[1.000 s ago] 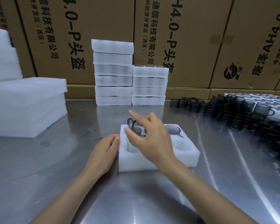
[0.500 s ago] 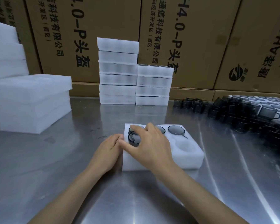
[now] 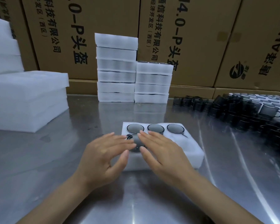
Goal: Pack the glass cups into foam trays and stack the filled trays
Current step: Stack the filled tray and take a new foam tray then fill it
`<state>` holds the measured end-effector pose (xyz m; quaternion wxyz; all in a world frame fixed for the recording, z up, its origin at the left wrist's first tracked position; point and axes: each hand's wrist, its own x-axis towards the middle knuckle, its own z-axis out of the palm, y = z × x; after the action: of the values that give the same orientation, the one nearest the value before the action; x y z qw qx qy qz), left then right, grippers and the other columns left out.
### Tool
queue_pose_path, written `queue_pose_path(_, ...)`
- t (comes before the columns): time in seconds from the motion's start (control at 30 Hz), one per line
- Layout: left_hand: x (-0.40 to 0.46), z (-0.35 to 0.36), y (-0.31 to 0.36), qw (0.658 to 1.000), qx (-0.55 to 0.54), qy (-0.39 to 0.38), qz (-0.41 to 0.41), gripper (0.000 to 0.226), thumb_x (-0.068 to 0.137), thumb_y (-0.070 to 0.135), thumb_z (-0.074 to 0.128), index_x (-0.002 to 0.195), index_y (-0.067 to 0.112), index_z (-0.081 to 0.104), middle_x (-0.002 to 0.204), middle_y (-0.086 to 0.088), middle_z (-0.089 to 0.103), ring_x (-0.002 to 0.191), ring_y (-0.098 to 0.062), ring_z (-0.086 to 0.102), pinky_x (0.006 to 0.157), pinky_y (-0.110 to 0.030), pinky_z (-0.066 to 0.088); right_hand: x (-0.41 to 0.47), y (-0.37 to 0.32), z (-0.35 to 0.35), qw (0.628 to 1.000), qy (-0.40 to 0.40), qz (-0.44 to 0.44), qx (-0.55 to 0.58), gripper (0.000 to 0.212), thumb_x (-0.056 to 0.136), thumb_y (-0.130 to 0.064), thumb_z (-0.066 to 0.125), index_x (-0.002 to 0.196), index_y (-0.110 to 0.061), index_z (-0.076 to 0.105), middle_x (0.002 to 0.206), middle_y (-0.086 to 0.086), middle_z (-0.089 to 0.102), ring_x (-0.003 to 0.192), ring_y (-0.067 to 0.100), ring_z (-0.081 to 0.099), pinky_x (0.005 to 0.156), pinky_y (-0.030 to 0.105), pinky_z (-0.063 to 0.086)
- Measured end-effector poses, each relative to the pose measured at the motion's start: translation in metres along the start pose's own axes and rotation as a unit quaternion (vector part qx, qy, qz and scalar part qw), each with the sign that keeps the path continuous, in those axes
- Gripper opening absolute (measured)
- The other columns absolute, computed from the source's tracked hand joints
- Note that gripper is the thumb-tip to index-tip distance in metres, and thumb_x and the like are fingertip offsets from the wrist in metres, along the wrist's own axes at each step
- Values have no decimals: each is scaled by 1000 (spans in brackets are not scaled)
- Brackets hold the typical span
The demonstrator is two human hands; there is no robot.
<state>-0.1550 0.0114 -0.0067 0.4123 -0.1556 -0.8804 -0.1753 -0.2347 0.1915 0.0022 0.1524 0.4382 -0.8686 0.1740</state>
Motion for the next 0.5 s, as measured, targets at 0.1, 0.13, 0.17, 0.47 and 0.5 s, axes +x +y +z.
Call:
queue_pose_path(0.1, -1, 4, 0, 999, -24, -13, -32, 34, 84, 31, 46, 88, 18, 78, 94, 12, 73, 94, -3, 68, 88, -32, 50, 0, -1, 1, 1000, -14, -11, -21, 58, 92, -48, 23, 142, -26, 42, 149, -14, 36, 140, 7, 29, 110, 25, 22)
queue_pose_path(0.13, -1, 5, 0, 999, -30, -15, -41, 34, 84, 31, 47, 87, 19, 78, 93, 13, 73, 92, -2, 68, 88, -31, 51, 0, 0, 1, 1000, -12, -14, -19, 57, 92, -47, 24, 141, -24, 44, 149, -12, 38, 139, 9, 32, 110, 26, 25)
queue_pose_path(0.17, -2, 5, 1, 998, -35, -15, -49, 34, 83, 32, 47, 87, 19, 78, 93, 13, 73, 92, -1, 67, 89, -30, 50, -1, 0, 2, 1000, -8, -17, -17, 57, 92, -46, 25, 140, -23, 45, 148, -11, 39, 138, 10, 34, 109, 27, 26)
queue_pose_path(0.47, -6, 12, -5, 996, -53, -15, -74, 40, 90, 39, 39, 110, 23, 69, 118, 16, 63, 112, -2, 56, 95, -27, 43, -5, 6, 2, 997, 69, -27, 3, 54, 95, -49, 34, 138, -22, 48, 138, -9, 52, 130, 10, 43, 106, 26, 27)
queue_pose_path(0.5, -6, 14, -10, 993, -61, -34, -94, 43, 91, 44, 36, 118, 26, 64, 127, 17, 57, 120, 0, 50, 100, -21, 37, -5, 11, -1, 993, 113, -10, 34, 53, 94, -49, 33, 134, -21, 54, 132, -9, 57, 125, 8, 46, 103, 24, 30)
